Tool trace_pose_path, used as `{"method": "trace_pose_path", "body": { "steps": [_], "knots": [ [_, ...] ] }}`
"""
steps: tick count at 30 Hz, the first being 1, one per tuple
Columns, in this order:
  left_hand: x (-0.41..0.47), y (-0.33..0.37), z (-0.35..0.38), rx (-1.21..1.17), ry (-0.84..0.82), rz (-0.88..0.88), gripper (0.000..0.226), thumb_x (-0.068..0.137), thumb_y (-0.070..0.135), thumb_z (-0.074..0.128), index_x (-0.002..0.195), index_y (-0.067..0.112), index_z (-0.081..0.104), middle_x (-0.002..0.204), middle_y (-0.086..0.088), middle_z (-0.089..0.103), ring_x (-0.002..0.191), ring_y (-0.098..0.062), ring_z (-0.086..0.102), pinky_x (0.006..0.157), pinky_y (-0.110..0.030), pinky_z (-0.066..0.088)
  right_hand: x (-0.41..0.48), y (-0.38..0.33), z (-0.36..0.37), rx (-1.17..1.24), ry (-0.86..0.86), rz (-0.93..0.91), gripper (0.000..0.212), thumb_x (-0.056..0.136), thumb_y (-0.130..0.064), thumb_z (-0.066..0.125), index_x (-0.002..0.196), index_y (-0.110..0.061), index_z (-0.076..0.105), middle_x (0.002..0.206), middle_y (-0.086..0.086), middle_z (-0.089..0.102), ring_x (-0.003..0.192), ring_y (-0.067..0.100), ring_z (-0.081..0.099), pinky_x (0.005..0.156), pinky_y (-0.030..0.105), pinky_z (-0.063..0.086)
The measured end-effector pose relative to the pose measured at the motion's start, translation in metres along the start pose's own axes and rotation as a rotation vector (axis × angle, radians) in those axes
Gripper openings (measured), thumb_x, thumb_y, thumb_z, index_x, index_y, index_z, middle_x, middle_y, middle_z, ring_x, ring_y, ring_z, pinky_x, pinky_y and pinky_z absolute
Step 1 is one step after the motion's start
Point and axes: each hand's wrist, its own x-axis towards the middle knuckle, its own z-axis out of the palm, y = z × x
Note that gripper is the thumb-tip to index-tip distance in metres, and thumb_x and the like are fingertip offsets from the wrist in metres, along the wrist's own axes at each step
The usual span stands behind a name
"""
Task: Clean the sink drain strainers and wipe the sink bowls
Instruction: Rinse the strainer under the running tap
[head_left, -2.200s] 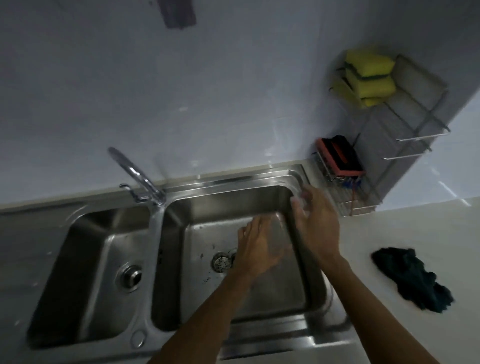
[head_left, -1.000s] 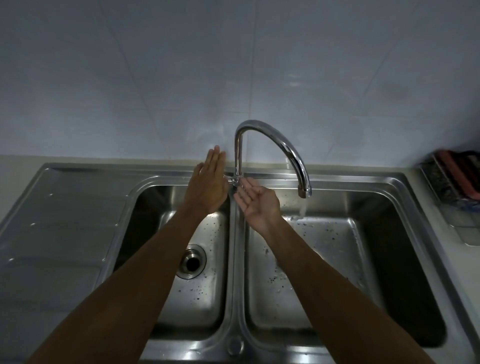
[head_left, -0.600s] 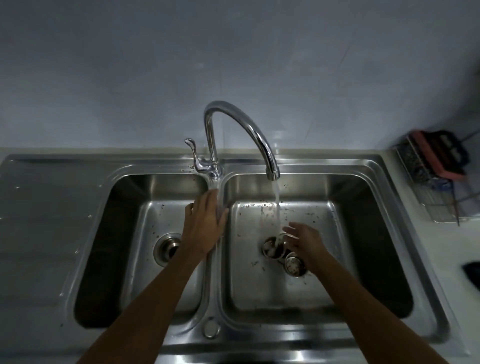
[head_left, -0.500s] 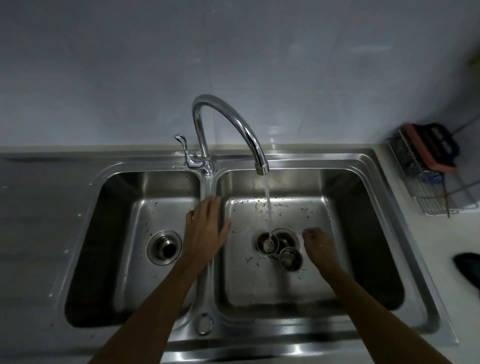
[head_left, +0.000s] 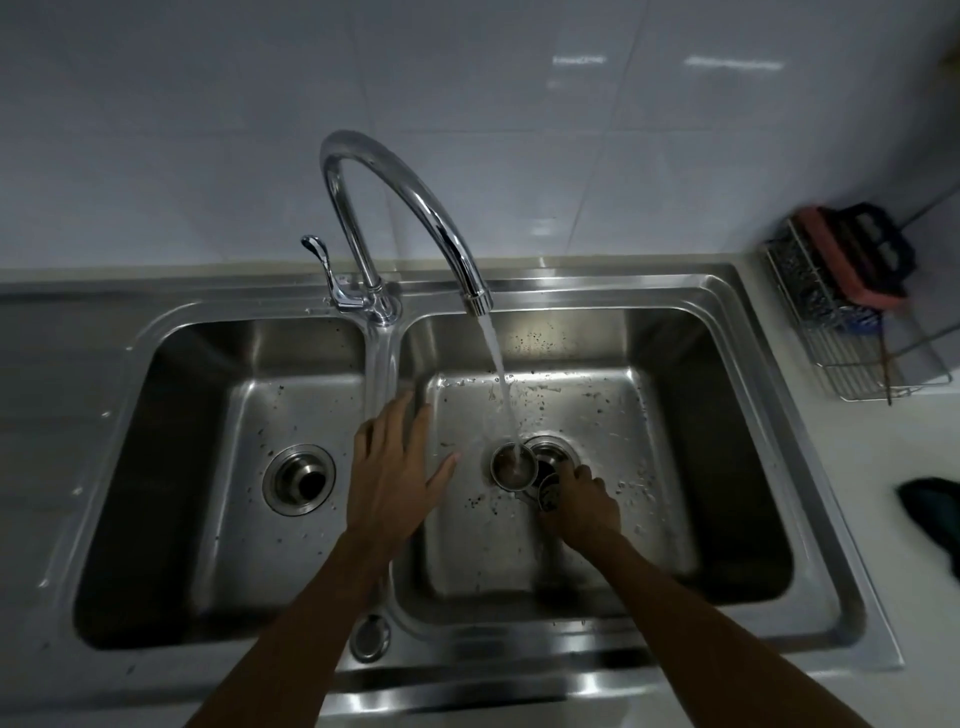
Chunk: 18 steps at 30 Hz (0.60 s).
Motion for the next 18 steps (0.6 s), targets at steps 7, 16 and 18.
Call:
{"method": "trace_pose_path", "body": {
  "steps": [7, 16, 18],
  "knots": [
    [0.002, 0.002, -0.002, 0.003, -0.011, -0.020, 0.074, 0.096, 0.065, 0.051, 0.147, 0.011, 0.046, 0.153, -0.015, 0.040, 0.139, -0.030, 0.043, 0.111, -0.049, 0.038, -0.006, 0.000, -0.013, 0.028, 0.176, 0.023, 0.070, 0.084, -0.035, 0.072, 0.143, -0.018, 0.037, 0.136, 0.011, 0.046, 0.120, 0.031, 0.049, 0.091, 0.041, 0.055],
    [0.002, 0.002, -0.002, 0.003, -0.023, -0.035, 0.074, 0.095, 0.066, 0.052, 0.147, 0.013, 0.047, 0.154, -0.013, 0.039, 0.140, -0.029, 0.042, 0.113, -0.048, 0.035, 0.000, -0.004, 0.014, 0.050, 0.041, 0.092, 0.090, 0.081, -0.053, 0.072, 0.148, -0.017, 0.026, 0.142, 0.014, 0.044, 0.128, 0.036, 0.048, 0.101, 0.050, 0.048],
    [0.002, 0.002, -0.003, -0.004, -0.035, -0.038, 0.075, 0.095, 0.066, 0.053, 0.147, 0.013, 0.046, 0.155, -0.013, 0.038, 0.141, -0.029, 0.041, 0.113, -0.048, 0.034, 0.004, -0.009, 0.012, -0.059, 0.116, 0.034, 0.099, 0.073, -0.063, 0.074, 0.148, -0.019, 0.028, 0.147, 0.014, 0.040, 0.132, 0.037, 0.043, 0.107, 0.051, 0.041]
  ]
}}
